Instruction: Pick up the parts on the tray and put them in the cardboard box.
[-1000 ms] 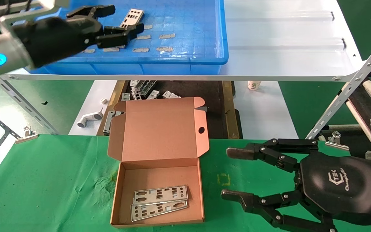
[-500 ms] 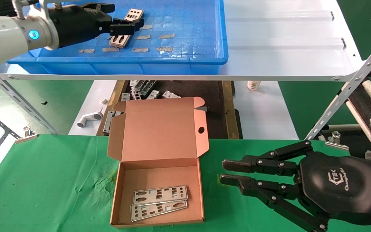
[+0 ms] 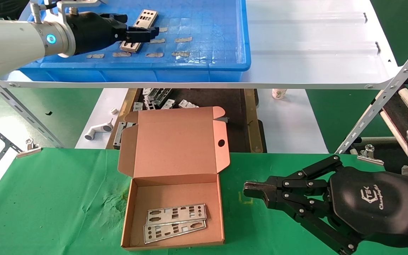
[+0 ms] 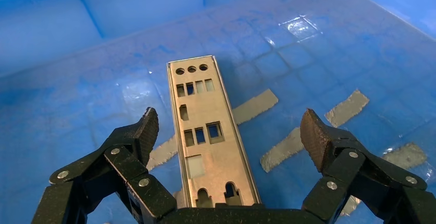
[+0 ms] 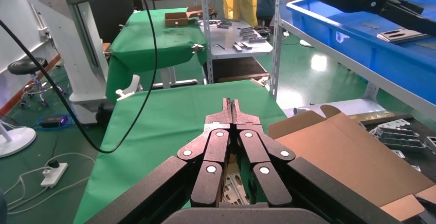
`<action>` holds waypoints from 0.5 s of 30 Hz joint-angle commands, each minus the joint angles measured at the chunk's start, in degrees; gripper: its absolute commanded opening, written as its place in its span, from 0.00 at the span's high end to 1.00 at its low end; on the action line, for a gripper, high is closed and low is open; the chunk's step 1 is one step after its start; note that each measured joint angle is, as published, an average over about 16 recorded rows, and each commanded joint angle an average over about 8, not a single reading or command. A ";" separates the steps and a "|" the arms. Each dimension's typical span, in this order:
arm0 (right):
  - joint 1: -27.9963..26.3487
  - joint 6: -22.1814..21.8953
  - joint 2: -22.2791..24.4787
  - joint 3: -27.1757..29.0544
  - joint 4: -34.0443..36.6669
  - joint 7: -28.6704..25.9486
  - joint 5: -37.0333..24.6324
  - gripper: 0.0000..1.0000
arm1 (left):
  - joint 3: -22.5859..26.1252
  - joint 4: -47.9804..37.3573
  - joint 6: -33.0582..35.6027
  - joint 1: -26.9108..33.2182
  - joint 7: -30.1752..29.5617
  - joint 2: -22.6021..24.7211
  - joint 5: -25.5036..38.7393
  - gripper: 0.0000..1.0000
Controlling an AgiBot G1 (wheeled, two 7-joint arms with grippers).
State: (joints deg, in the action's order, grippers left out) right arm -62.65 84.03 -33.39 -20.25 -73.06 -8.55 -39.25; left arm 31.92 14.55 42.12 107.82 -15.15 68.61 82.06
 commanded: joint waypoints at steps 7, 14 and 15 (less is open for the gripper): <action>0.00 0.00 0.00 -0.01 0.00 0.00 0.00 1.00 | -0.44 -3.97 -0.14 0.98 1.59 1.46 -0.64 0.02; 0.00 -0.01 0.01 -0.01 0.00 0.01 0.01 1.00 | -1.09 -6.04 -0.44 1.47 3.27 1.98 -1.51 0.48; 0.00 -0.01 0.01 -0.01 0.00 0.01 0.01 1.00 | -1.18 -6.28 -0.56 1.54 3.51 2.04 -1.62 0.55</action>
State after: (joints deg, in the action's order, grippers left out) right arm -62.65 84.02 -33.38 -20.27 -73.06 -8.54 -39.24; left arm 30.78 8.37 41.53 109.37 -11.64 70.64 80.49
